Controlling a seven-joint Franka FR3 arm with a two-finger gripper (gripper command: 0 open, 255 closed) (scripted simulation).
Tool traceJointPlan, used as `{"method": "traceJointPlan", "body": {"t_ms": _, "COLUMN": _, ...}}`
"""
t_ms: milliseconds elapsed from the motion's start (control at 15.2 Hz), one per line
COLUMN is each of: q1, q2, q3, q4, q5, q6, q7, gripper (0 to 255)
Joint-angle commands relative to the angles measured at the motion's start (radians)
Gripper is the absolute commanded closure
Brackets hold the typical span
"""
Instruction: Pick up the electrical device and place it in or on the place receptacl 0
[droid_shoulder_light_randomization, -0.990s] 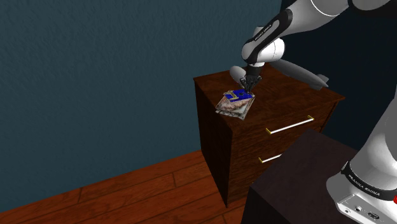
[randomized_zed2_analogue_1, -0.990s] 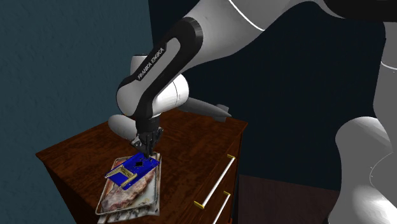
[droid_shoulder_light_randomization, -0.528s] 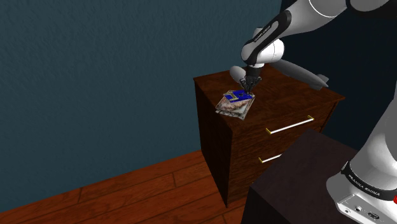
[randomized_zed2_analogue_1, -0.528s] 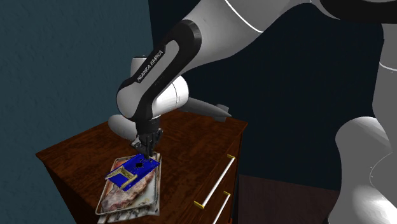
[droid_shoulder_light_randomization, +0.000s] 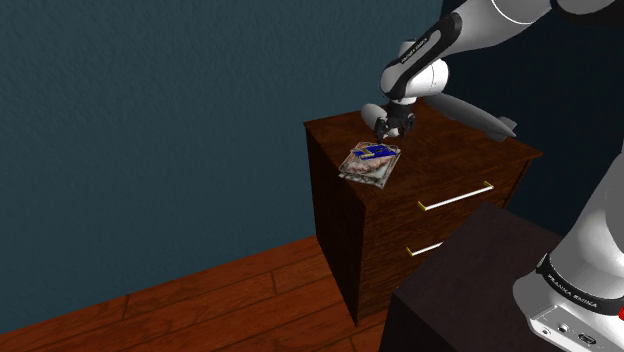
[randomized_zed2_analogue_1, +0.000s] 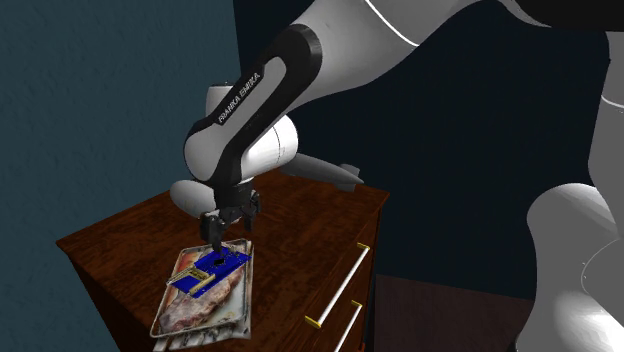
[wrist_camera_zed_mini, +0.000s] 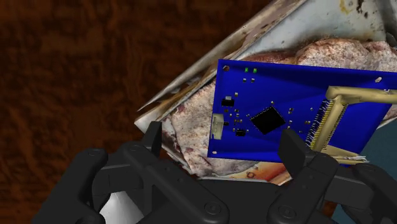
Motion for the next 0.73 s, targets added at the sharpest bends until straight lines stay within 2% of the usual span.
{"method": "traceJointPlan", "body": {"t_ms": 0, "q1": 0.008, "q2": -0.034, "q3": -0.012, "q4": 0.008, "q5": -0.028, "q6": -0.038, "q7": 0.02, "gripper": 0}}
{"method": "traceJointPlan", "body": {"t_ms": 132, "q1": 0.016, "q2": -0.08, "q3": -0.025, "q4": 0.016, "q5": -0.064, "q6": -0.085, "q7": 0.044, "gripper": 0}}
{"method": "traceJointPlan", "body": {"t_ms": 660, "q1": 0.016, "q2": -0.08, "q3": -0.024, "q4": 0.016, "q5": -0.064, "q6": -0.085, "q7": 0.044, "gripper": 0}}
